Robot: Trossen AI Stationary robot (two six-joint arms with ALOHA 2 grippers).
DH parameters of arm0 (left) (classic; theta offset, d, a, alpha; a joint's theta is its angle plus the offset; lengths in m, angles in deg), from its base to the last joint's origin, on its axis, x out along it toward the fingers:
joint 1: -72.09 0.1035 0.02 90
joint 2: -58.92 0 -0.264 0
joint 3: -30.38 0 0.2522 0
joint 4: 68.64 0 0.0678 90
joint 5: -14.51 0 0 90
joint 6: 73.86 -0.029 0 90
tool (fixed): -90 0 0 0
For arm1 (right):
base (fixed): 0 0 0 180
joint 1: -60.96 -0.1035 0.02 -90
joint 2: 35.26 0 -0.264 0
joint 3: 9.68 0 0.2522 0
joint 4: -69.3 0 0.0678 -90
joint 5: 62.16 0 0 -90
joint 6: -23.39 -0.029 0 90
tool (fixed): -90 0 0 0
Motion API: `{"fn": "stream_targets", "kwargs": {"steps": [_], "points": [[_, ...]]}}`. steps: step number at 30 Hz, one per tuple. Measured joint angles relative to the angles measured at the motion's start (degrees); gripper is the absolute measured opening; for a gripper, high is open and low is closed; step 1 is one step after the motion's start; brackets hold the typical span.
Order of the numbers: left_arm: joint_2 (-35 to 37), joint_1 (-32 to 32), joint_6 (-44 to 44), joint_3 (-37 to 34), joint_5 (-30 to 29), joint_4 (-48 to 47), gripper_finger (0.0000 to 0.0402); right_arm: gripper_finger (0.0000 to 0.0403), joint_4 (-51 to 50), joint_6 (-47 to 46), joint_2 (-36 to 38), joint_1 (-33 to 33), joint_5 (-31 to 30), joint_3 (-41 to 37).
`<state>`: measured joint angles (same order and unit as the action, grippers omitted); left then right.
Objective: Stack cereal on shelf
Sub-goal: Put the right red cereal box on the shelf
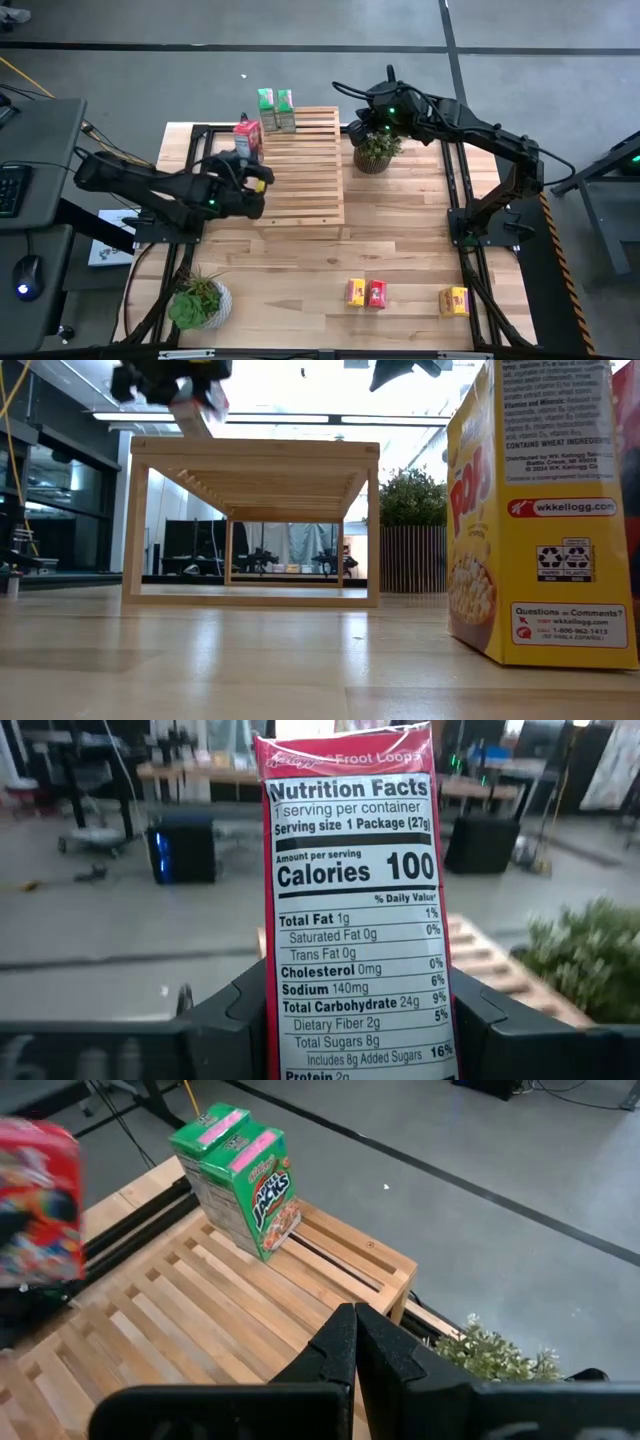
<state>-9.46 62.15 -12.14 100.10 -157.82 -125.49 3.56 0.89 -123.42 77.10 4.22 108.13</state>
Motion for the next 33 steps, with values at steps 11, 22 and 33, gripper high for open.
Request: {"fn": "stream_targets", "kwargs": {"steps": [11,22,33], "points": [[0.05,5.51,-48.62,-3.55,11.06,42.88,0.0161,0.0,-0.04,-1.05,0.0,0.0,0.0,0.0],[-2.07,6.67,-28.91,-3.61,0.18,30.19,0.0161,0.0,-0.07,-2.1,0.0,0.0,0.28,0.0],[-9.65,7.72,-22.69,-3.64,0.51,26.75,0.0161,0.0,-0.28,-2.1,0.02,0.0,0.5,0.02]]}}
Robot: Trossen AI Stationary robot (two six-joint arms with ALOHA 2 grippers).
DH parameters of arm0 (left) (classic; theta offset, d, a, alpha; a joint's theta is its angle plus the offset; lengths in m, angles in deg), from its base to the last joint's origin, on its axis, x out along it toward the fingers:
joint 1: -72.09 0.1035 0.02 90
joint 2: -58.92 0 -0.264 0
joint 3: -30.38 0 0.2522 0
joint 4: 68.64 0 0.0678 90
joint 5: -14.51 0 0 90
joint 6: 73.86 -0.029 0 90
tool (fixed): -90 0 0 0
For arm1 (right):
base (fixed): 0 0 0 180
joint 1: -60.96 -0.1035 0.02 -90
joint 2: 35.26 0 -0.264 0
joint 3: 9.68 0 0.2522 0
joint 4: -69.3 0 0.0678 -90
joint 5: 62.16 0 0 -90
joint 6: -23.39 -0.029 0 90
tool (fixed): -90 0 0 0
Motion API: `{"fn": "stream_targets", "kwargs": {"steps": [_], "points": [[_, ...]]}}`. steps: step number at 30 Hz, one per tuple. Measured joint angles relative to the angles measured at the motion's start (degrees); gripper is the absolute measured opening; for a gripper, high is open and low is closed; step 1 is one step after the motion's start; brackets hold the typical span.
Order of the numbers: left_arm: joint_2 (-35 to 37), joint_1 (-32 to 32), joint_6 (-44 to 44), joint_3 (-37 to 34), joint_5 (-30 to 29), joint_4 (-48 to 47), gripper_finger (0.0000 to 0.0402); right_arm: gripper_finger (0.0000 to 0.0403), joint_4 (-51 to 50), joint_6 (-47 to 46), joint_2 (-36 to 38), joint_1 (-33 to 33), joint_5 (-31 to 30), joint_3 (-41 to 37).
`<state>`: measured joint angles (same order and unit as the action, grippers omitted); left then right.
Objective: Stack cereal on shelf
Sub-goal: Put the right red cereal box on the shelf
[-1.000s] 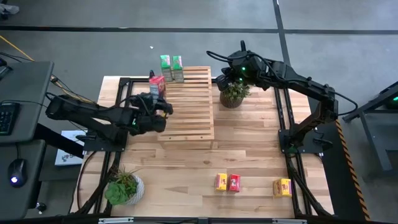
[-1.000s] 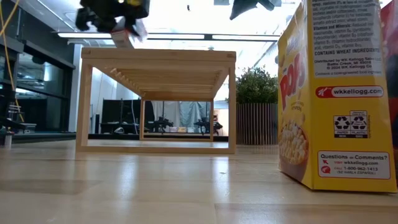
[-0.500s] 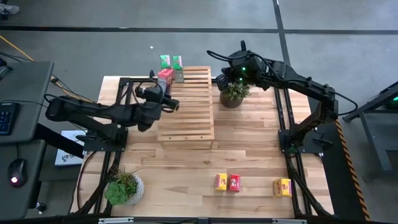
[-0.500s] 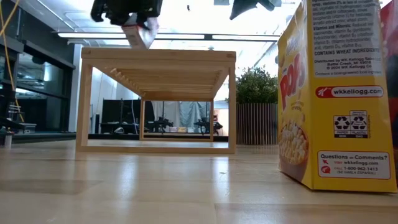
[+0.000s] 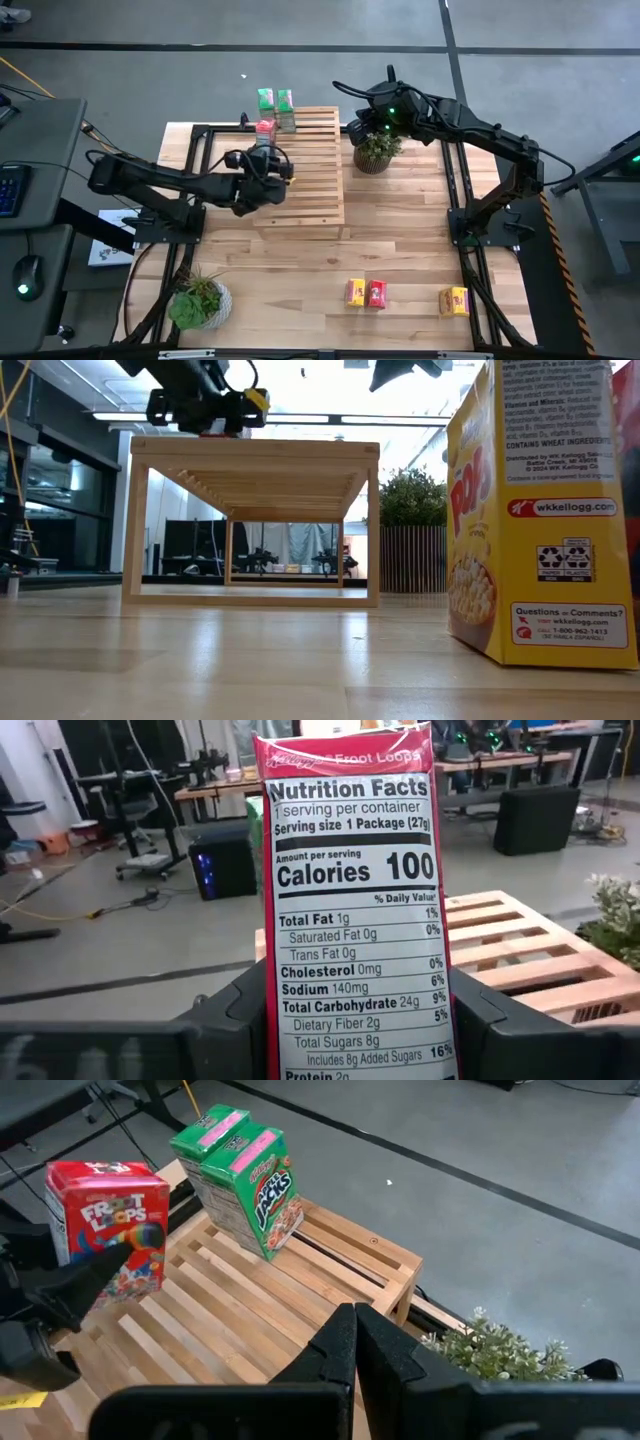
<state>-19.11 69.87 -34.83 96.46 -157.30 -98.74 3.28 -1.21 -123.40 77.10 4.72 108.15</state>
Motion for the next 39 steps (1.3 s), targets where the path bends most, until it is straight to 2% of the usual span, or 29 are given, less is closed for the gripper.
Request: {"fn": "stream_targets", "kwargs": {"steps": [7,20,27,39], "points": [[-2.46,0.39,1.37,0.0,-4.28,0.03,0.0161,0.0,-0.09,0.0,0.0,0.0,0.0,0.0],[-5.76,3.35,2.75,0.0,-4.32,0.33,0.0162,0.0,-0.23,-0.66,0.02,0.0,-0.04,0.0],[-5.65,5.44,2.56,0.18,0.74,1.27,0.0169,0.0,-0.23,-0.67,0.02,0.0,-0.06,0.0],[-4.44,5.95,-5.21,0.17,5.89,4.18,0.017,0.0,-0.23,-0.7,0.02,0.0,-0.21,0.04]]}}
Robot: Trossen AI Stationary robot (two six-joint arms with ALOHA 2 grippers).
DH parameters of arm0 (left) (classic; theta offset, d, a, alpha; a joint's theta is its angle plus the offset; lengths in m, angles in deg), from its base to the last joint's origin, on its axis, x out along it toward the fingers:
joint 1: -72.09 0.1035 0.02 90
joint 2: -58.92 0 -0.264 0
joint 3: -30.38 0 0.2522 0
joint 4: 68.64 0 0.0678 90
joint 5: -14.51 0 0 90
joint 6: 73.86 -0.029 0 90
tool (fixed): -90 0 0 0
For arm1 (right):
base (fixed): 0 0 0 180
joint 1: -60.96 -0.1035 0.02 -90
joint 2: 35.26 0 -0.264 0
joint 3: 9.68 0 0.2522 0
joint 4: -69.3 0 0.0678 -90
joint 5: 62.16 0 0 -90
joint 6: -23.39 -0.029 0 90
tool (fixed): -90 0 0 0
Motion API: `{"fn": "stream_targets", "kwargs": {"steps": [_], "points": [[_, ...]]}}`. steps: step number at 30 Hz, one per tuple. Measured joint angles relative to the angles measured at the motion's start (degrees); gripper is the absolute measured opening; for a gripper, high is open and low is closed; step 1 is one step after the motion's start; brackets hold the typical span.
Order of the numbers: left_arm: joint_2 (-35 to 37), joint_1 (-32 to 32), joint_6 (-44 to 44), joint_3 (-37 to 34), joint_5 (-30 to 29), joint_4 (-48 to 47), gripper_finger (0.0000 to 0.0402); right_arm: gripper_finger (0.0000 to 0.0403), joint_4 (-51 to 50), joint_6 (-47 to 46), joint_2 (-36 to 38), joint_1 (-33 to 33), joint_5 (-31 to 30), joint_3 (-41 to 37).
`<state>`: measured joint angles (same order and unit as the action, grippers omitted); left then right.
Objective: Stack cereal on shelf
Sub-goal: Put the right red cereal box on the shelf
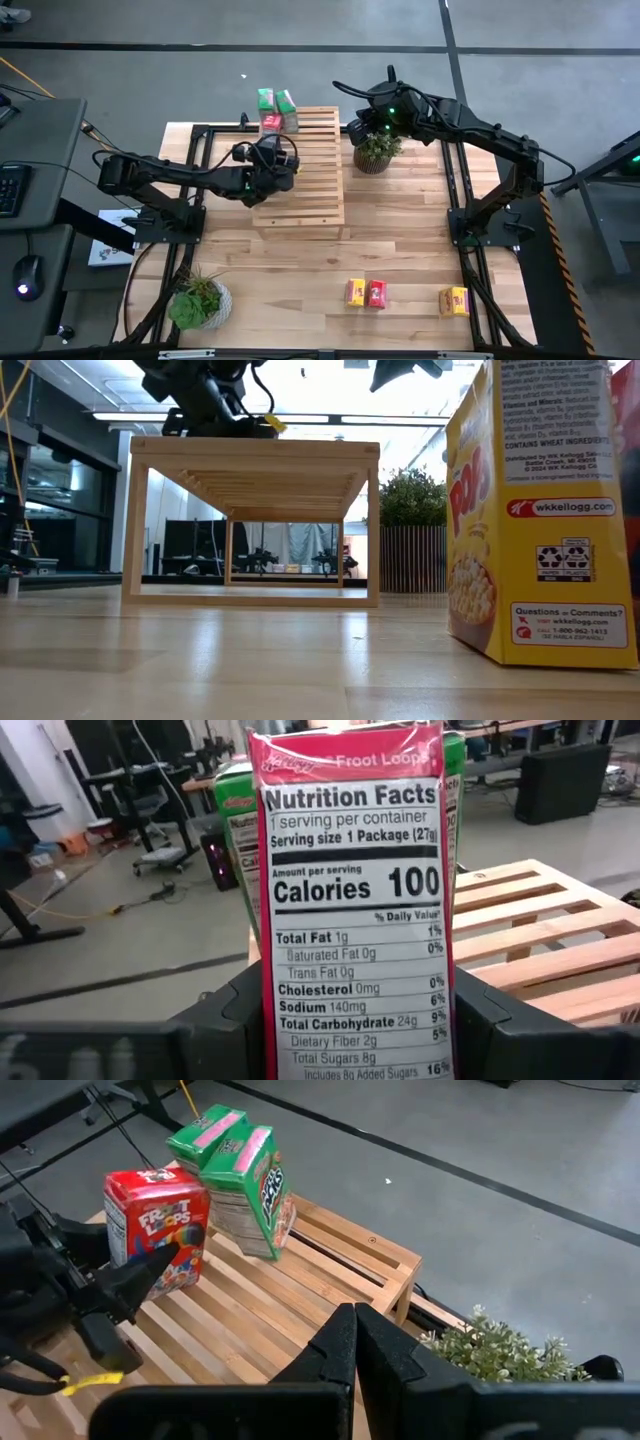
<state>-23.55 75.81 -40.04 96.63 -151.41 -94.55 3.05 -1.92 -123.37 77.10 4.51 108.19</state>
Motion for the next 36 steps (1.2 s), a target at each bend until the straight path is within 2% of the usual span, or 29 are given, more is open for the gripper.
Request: {"fn": "stream_targets", "kwargs": {"steps": [22,36], "points": [[5.97,-0.74,-0.91,-0.17,4.73,-3.08,0.0173,0.0,0.0,-0.34,0.0,0.0,0.22,0.0],[5.83,0.02,0.09,-0.17,6.42,-3.57,0.0245,0.0,0.0,-0.3,0.0,-0.02,0.2,0.0]]}}
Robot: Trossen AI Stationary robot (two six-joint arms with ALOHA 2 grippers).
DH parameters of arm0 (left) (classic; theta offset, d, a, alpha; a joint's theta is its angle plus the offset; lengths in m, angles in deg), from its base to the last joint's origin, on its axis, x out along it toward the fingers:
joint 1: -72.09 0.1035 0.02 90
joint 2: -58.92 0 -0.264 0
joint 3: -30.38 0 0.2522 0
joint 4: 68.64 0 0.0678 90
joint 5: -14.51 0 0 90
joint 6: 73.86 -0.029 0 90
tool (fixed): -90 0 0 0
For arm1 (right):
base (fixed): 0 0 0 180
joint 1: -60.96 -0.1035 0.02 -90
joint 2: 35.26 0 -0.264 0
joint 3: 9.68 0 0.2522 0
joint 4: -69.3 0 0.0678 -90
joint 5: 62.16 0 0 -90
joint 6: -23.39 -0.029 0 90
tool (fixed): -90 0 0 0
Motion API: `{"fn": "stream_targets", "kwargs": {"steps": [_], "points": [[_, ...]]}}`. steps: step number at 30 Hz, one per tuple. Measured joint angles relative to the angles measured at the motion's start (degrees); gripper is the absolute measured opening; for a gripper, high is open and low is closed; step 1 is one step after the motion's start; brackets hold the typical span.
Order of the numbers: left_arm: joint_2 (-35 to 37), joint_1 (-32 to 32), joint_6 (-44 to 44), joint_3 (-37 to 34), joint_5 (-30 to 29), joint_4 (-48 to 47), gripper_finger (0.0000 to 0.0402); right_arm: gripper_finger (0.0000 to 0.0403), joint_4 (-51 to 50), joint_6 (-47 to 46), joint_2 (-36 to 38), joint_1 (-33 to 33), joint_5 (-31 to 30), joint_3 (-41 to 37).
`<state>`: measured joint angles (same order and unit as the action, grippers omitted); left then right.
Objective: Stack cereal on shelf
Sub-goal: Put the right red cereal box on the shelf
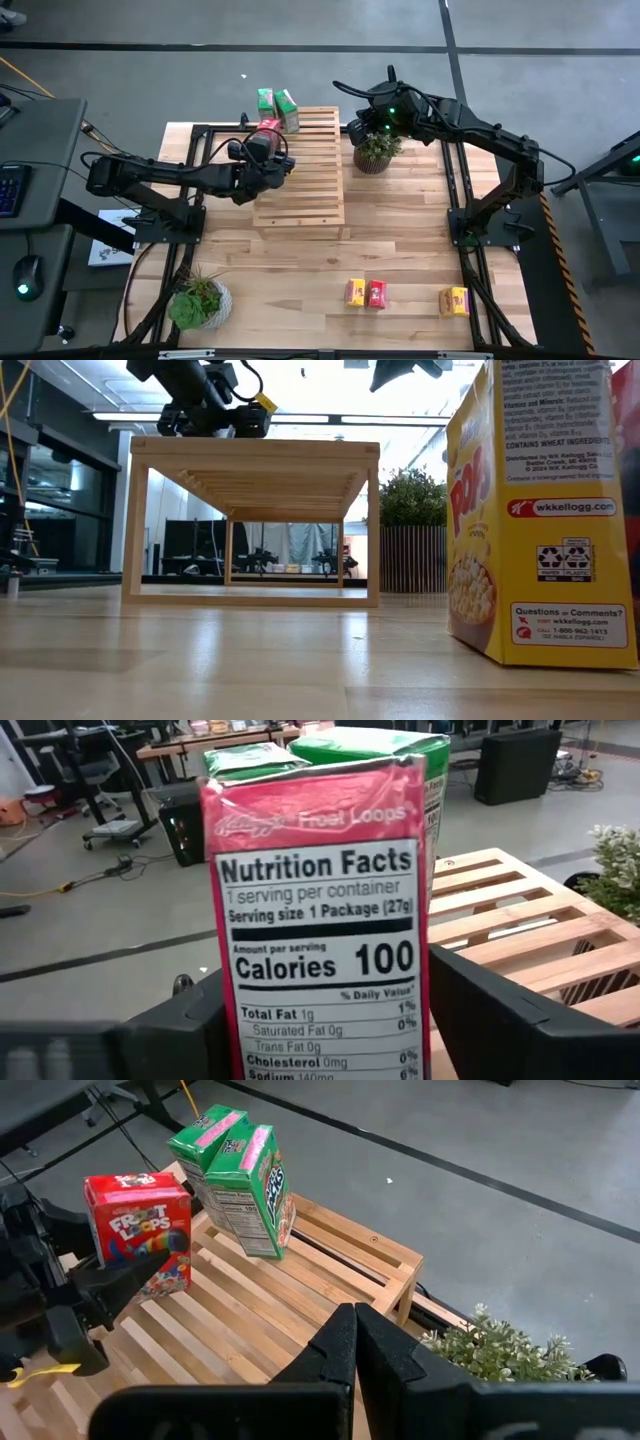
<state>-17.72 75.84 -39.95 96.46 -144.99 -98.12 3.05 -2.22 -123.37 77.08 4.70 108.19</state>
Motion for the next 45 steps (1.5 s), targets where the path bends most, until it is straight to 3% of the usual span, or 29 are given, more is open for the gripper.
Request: {"fn": "stream_targets", "kwargs": {"steps": [10,22,36,45], "points": [[0.83,-0.31,-0.04,0.02,4.54,0.02,0.026,0.0,0.02,0.09,0.0,0.0,-0.02,0.0],[2.01,-3.29,-0.07,0.07,4.68,-0.61,0.026,0.0,0.02,0.09,0.0,0.0,-0.24,0.0],[10.64,-3.54,-0.21,0.07,4.46,-3.72,0.026,0.0,0.02,0.09,0.0,0.02,-0.2,0.0],[16.85,-4.6,-6.02,0.07,6.5,-2.42,0.026,0.0,0.04,0.11,0.0,0.0,-0.32,0.0]]}}
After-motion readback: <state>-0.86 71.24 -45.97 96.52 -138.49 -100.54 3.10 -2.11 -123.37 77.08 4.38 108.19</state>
